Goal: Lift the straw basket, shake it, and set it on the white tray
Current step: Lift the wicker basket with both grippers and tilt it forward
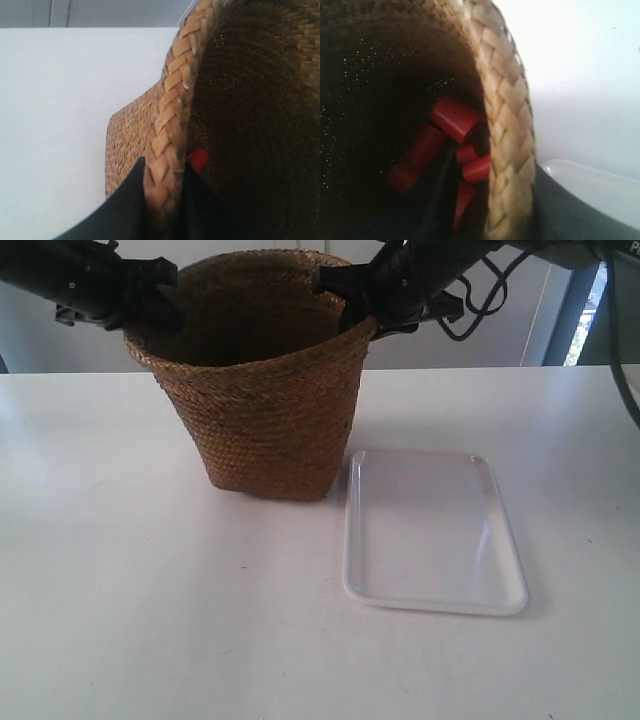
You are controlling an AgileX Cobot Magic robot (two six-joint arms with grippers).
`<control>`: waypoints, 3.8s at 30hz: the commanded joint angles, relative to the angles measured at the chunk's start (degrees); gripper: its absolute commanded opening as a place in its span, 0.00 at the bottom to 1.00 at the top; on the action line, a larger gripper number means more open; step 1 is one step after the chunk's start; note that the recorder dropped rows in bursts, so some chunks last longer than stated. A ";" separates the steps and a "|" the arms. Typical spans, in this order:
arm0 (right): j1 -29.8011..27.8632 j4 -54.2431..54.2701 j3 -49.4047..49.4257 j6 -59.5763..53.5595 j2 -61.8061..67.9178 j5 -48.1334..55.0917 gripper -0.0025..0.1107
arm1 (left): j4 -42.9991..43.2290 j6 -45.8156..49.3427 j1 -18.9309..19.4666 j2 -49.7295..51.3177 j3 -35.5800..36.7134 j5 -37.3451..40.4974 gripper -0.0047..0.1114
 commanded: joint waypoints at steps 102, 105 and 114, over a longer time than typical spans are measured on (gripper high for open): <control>7.16 -0.74 55.93 -16.91 -40.42 -22.14 0.02 | 14.53 -10.96 -17.44 -49.03 54.86 -31.80 0.04; 7.19 0.31 57.69 -16.91 -42.26 -22.77 0.02 | 14.53 -11.06 -17.44 -52.03 56.43 -32.87 0.04; 11.86 0.73 58.39 -18.23 -42.36 -24.39 0.02 | 15.16 -10.66 -19.62 -52.43 57.84 -34.41 0.04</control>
